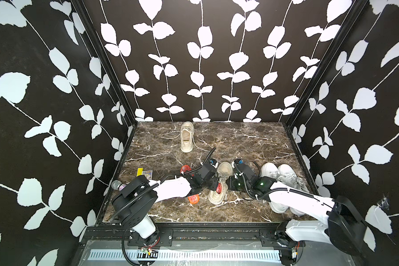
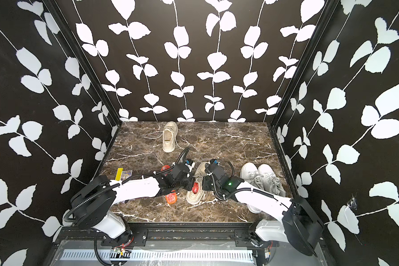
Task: Remove the insole from the shoe
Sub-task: Untie the shoelace on the shoe.
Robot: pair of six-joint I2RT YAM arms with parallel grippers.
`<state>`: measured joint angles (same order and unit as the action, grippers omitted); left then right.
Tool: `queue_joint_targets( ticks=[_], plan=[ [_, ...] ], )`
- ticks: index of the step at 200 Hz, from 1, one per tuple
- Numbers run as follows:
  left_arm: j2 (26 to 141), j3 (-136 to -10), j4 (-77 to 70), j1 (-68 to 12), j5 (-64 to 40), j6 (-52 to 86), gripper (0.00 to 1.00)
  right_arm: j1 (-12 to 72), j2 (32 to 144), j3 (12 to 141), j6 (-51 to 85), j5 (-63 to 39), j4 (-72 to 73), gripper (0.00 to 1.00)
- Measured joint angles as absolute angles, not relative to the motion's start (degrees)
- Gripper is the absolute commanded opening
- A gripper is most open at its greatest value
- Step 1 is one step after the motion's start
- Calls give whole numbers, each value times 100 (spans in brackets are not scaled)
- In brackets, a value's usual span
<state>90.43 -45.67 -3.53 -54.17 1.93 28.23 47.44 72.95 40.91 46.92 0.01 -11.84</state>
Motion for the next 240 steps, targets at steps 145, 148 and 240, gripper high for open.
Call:
queue_joint_targets(
  ticks=[145, 148, 240],
  plan=[
    [9070, -4574, -375, -5435, 169, 2786, 0, 4989, 7159, 4244, 4648, 143, -1385, 26],
    [9070, -4574, -375, -5435, 169, 2786, 0, 4998, 7170, 4246, 4650, 145, -1391, 25],
    [9070, -4576, -370, -5435, 189, 2779, 0, 5122, 7651, 4442, 4681, 279, -1494, 1]
  ],
)
